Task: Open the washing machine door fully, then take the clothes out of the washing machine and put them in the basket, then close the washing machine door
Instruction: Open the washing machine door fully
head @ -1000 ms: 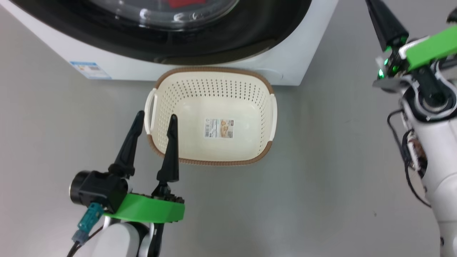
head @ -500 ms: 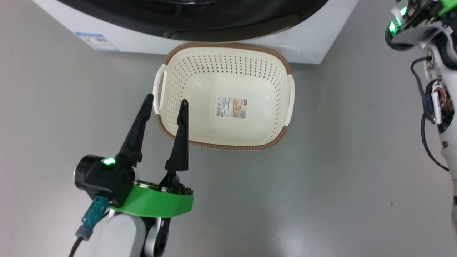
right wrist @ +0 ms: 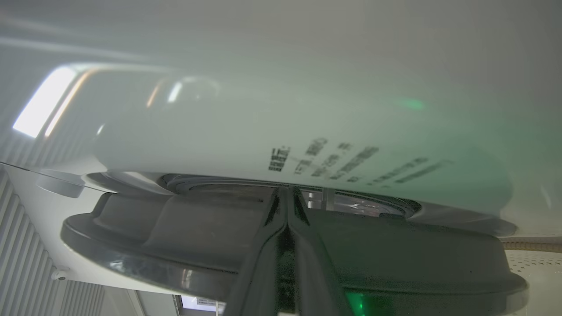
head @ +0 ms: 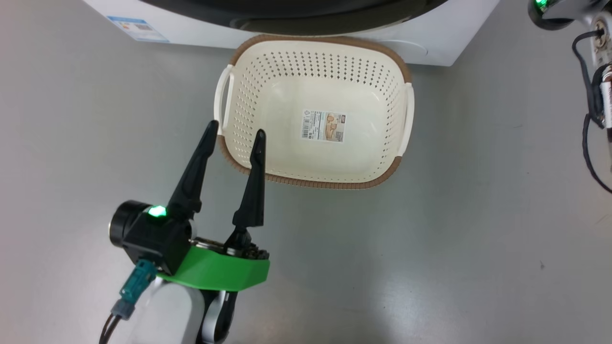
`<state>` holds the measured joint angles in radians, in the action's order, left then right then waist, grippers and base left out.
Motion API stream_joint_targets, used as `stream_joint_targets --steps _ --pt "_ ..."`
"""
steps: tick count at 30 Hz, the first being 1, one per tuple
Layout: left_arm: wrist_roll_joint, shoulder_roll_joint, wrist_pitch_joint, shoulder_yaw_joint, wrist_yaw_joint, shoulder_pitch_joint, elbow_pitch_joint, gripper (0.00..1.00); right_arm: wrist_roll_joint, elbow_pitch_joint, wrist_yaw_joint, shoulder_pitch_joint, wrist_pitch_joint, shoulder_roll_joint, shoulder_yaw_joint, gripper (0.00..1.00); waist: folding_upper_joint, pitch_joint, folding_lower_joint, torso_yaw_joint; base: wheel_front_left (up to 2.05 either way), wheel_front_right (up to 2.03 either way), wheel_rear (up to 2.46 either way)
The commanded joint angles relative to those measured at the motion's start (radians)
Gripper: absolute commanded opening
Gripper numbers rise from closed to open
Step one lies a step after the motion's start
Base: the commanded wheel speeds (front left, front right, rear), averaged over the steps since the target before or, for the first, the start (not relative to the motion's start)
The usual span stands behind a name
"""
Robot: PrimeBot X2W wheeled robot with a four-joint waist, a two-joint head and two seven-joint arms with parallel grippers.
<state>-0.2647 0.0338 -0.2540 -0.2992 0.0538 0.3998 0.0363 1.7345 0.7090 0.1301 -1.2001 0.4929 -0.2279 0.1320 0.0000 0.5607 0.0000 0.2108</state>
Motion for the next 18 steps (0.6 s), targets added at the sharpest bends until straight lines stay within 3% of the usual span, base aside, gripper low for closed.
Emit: stream_joint_targets --steps 1,7,18 --pt "0.003 0.016 -0.008 0.021 0.01 0.013 -0.029 1.0 -0.002 -0.019 0.001 -0.021 0.012 0.011 0.007 0.0 0.0 0.007 0.0 0.006 0.0 0.0 0.0" --pt "0.001 0.016 -0.008 0.015 0.015 0.023 -0.022 1.0 -0.003 0.0 0.001 -0.047 0.074 0.019 0.031 0.0 0.0 0.016 0.0 0.008 0.0 0.0 0.0" --pt "0.004 0.016 -0.008 0.029 0.02 0.018 -0.003 1.0 -0.036 -0.075 0.001 0.011 0.176 0.025 0.084 0.0 0.0 -0.021 0.0 -0.009 0.0 0.0 0.0"
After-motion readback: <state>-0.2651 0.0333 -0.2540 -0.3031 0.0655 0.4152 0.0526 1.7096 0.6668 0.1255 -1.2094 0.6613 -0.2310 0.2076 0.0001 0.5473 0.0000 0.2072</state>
